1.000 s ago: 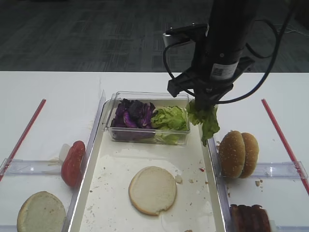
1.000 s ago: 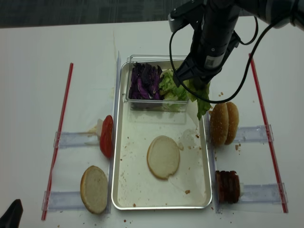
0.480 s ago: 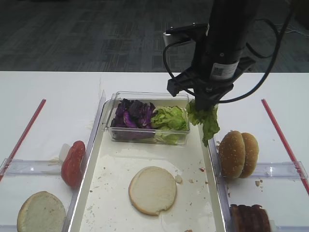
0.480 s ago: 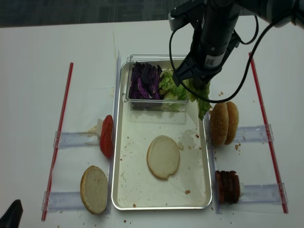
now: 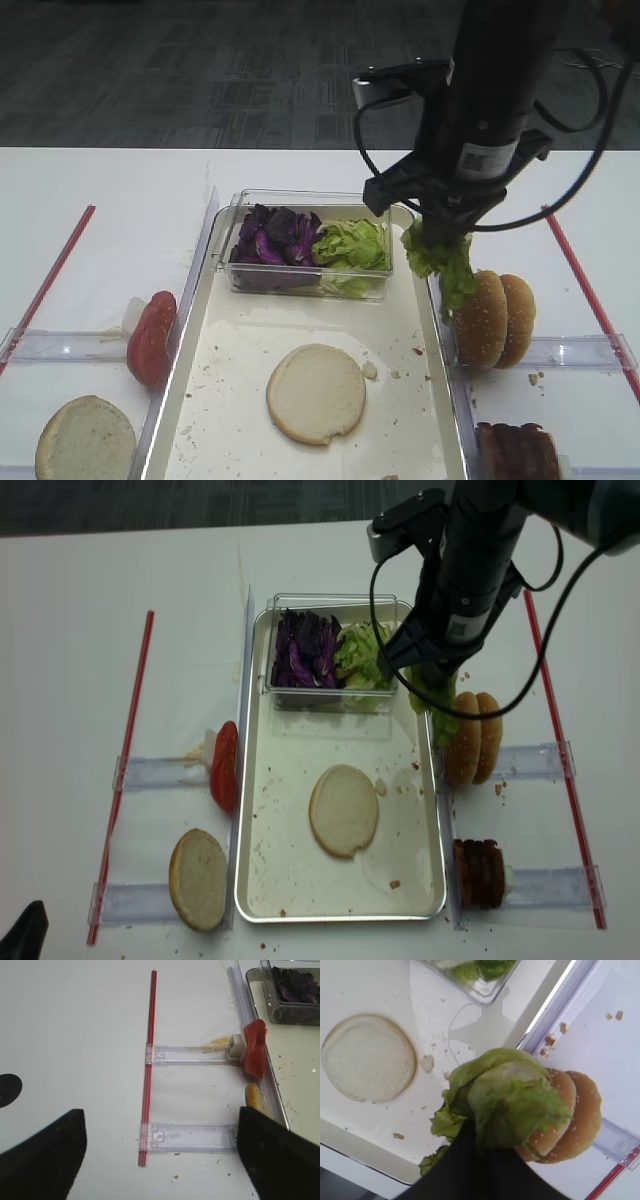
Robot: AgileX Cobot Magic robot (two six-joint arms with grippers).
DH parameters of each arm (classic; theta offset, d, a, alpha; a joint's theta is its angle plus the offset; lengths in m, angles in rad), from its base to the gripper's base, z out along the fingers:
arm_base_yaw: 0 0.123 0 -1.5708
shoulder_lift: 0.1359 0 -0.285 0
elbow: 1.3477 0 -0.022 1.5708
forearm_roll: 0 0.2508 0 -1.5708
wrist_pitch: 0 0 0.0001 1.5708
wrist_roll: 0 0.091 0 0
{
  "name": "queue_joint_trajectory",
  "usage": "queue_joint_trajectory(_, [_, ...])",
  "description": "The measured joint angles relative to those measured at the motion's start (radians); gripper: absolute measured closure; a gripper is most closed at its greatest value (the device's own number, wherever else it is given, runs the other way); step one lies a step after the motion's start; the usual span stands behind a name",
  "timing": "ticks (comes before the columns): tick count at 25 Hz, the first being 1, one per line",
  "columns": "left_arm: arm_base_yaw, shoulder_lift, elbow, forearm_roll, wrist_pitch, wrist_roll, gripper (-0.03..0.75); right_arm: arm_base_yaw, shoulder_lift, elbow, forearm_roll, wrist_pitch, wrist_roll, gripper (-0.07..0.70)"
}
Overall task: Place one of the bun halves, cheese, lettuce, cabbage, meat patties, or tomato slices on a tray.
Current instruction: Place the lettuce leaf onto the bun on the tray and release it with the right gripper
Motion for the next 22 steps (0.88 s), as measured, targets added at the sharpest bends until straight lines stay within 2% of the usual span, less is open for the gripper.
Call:
queue_joint_trajectory(7, [0.0,0.0,0.0,0.0,0.0,0.0,0.115,0.0,-0.115,0.124,0.001,0.0,0.0,0.564])
queue_joint_trajectory(15, [0.0,0.0,0.0,0.0,0.0,0.0,0.116,0.011,-0.126,0.141,0.022,0.0,0.0,0.564])
queue_joint_trajectory(22, [0.0,0.0,0.0,0.0,0.0,0.0,0.116,0.184,-0.126,0.141,0.03,-0.003,0.009,0.564])
